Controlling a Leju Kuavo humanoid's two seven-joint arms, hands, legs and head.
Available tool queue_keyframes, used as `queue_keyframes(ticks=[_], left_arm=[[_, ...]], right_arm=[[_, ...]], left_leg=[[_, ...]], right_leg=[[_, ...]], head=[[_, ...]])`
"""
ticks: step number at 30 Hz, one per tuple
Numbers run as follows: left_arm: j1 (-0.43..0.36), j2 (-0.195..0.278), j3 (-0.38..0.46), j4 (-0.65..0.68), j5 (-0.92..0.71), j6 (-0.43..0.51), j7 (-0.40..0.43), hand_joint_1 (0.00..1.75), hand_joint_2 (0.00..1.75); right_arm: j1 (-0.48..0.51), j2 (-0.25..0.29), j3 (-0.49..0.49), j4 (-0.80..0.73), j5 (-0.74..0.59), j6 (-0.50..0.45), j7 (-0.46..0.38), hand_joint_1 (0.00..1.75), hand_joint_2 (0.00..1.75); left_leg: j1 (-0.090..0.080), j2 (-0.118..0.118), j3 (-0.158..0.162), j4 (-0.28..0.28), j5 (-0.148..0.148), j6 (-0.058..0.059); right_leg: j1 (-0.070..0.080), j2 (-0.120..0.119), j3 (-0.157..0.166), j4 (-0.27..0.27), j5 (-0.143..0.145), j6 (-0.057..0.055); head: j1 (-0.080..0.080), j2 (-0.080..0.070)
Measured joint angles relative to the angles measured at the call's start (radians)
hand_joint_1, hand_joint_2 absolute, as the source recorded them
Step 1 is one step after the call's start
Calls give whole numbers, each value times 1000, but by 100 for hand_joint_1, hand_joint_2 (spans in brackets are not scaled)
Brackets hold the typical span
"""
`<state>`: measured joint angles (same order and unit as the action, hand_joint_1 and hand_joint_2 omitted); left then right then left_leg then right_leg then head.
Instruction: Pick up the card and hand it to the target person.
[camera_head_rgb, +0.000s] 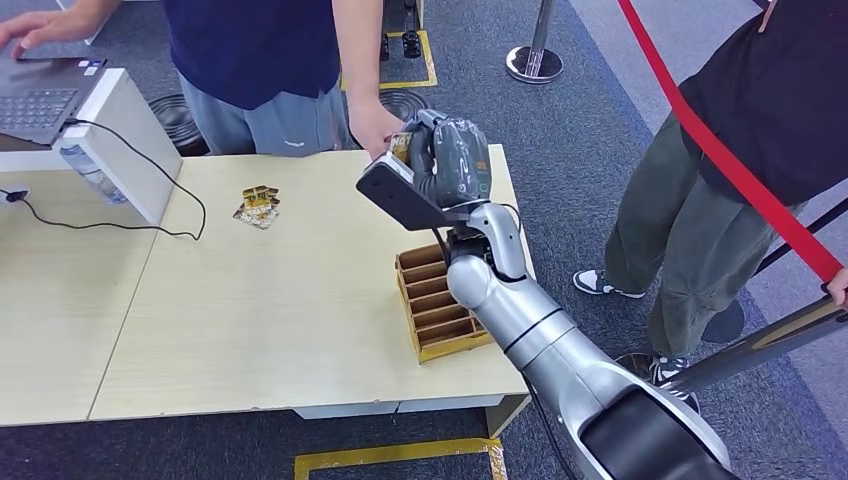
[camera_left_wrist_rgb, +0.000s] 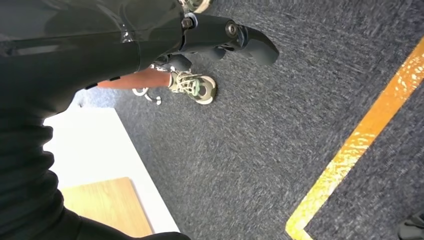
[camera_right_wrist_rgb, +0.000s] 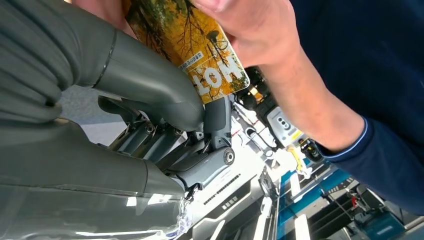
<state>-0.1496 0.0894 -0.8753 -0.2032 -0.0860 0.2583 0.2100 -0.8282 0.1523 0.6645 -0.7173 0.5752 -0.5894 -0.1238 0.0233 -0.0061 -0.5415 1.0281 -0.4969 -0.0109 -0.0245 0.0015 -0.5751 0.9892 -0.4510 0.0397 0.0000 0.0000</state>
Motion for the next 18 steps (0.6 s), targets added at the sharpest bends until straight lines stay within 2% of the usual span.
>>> queue_keyframes(ticks=[2,3,12,15,18], left_arm=[[2,0,3,0,3,-7,-3,0,44],[3,0,4,0,4,-11,-5,0,0],[9,1,13,1,10,-14,2,0,0],[12,3,25,2,18,-9,-3,0,0],[22,6,39,3,29,-6,-10,0,0]], right_arm=[[-1,-1,1,-1,-5,4,1,29,175],[0,-2,0,-1,-9,5,2,0,175],[13,-29,-26,-32,-87,41,5,0,175],[38,-56,-40,-71,-147,79,5,0,175],[87,-107,-56,-147,-220,141,14,0,175]], left_leg=[[0,0,0,0,0,0],[0,0,0,0,0,0],[0,-1,1,0,0,0],[0,-2,1,0,0,0],[0,-3,0,0,0,0]], right_leg=[[0,0,0,0,0,0],[0,0,0,0,0,0],[0,-1,1,-1,0,-1],[0,-2,1,-1,0,0],[0,-3,2,-1,0,0]], head=[[0,0],[0,0],[0,0],[0,0],[0,0]])
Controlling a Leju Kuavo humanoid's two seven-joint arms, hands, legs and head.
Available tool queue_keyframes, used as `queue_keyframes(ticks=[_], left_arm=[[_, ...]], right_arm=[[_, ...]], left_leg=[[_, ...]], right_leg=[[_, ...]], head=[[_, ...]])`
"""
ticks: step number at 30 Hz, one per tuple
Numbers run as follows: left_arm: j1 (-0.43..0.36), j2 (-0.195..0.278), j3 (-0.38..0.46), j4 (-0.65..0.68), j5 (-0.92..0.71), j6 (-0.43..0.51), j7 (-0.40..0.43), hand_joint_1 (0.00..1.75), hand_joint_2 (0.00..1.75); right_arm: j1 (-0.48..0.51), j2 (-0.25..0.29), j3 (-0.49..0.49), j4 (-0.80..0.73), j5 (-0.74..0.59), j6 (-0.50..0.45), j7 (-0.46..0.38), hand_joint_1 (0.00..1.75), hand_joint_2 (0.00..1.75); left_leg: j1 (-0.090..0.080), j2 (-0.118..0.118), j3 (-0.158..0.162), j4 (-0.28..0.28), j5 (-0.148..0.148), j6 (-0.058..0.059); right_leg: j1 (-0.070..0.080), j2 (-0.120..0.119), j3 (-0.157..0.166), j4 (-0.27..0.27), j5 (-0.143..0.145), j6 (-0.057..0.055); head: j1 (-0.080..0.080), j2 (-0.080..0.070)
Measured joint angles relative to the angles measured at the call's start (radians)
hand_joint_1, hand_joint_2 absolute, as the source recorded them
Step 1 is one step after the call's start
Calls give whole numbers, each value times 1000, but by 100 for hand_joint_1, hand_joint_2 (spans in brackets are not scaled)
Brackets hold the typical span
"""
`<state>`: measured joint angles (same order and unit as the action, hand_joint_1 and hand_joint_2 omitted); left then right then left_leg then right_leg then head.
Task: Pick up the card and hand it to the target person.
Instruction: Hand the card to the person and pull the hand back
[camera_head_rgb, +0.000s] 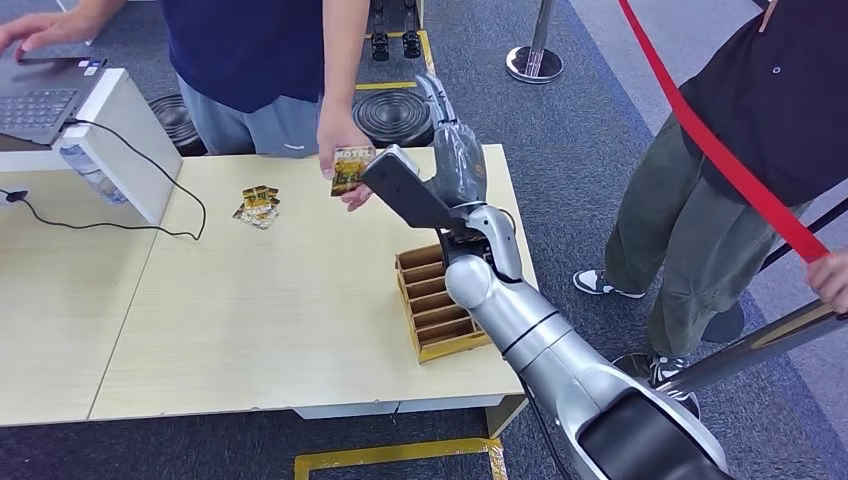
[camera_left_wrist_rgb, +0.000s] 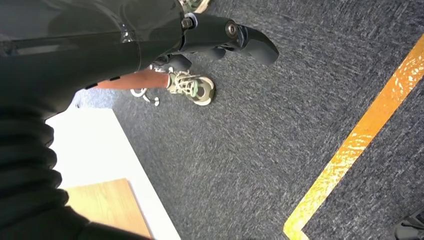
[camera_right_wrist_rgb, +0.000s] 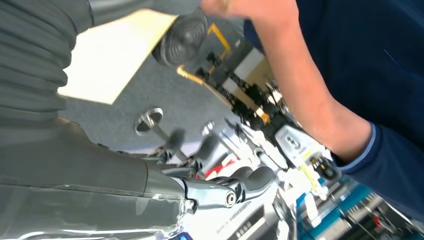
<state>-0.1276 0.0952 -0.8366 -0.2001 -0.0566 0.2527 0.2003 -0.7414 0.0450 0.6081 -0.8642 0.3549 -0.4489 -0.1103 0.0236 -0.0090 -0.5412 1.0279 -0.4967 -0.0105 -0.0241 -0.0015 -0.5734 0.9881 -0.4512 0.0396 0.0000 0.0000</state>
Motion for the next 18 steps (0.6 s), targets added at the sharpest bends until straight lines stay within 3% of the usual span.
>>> queue_keyframes(ticks=[5,12,18], left_arm=[[12,3,14,4,14,-6,-6,0,0],[11,12,36,4,34,-17,-10,0,0],[10,20,39,4,36,-30,-8,0,0]], right_arm=[[123,-109,-40,-187,-140,136,33,0,175],[327,-286,-114,-389,-425,411,79,0,175],[458,-388,-186,-488,-580,519,92,0,175]], left_leg=[[0,-2,2,-2,1,1],[1,-9,2,-1,1,1],[0,-9,1,0,-1,1]], right_leg=[[1,-3,3,-3,0,-1],[1,-9,5,-4,-1,0],[0,-10,4,-3,-2,0]], head=[[0,0],[0,0],[0,0]])
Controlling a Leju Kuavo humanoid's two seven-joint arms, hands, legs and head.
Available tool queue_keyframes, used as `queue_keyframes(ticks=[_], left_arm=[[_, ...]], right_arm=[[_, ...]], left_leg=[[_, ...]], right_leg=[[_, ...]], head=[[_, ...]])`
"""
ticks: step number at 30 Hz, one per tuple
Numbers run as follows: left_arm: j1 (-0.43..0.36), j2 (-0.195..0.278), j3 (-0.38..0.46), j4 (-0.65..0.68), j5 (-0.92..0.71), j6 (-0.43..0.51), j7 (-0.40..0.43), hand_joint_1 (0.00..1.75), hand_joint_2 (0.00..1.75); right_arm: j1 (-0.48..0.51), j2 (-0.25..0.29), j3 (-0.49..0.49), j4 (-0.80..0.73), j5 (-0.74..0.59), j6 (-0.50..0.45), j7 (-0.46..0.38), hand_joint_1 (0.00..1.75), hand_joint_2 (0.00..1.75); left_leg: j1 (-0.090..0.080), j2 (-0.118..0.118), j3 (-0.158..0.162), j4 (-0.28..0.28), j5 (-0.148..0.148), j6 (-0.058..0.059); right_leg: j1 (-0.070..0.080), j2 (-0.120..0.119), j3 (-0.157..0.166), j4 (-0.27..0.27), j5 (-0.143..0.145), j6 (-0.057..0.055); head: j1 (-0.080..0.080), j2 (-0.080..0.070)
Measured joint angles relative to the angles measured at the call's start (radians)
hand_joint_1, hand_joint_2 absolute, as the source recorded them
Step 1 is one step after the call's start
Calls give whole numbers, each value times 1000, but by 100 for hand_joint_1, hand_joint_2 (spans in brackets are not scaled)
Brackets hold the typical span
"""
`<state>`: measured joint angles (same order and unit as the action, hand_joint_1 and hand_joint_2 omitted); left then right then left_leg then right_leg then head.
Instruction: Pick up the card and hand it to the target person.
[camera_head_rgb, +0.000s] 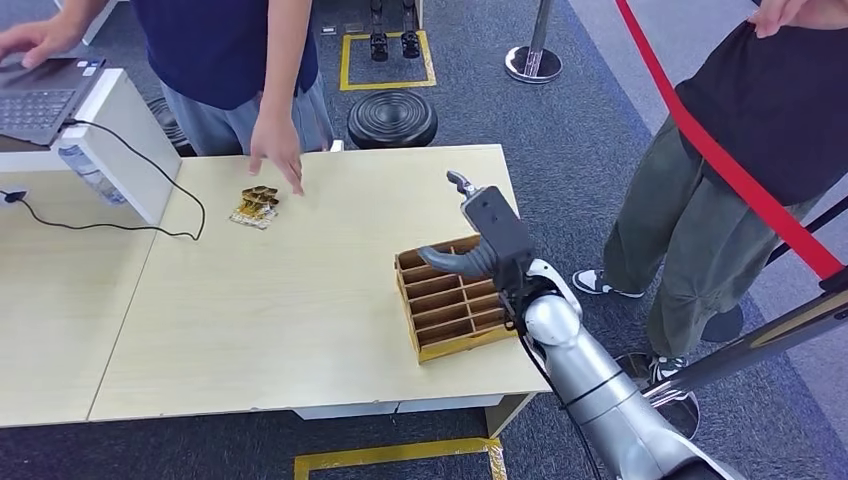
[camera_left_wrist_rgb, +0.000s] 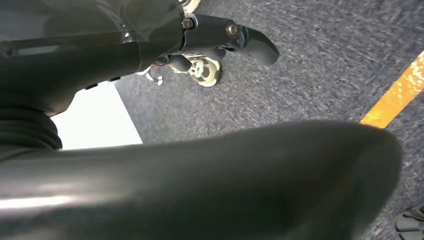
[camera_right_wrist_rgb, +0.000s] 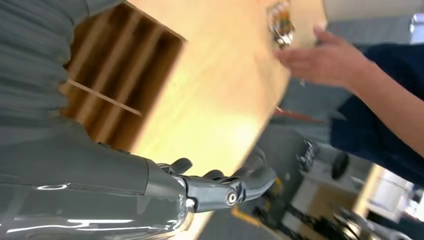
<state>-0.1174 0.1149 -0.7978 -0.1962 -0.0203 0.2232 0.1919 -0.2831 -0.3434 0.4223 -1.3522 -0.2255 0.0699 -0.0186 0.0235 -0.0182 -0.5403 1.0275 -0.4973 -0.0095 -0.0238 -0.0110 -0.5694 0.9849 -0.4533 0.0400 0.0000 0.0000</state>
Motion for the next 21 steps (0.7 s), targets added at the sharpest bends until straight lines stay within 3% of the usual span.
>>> queue_keyframes(ticks=[10,21], left_arm=[[0,8,10,-1,6,15,-14,0,0],[-2,15,2,0,-1,-1,-1,0,0]], right_arm=[[89,-92,-43,-54,-125,40,15,0,175],[112,-90,-39,-55,-124,30,18,0,175]], left_leg=[[-1,7,-1,2,-2,0],[-1,12,1,0,-2,0]], right_leg=[[-1,7,-5,3,1,0],[-1,11,-4,2,2,-1]], head=[[0,0],[0,0]])
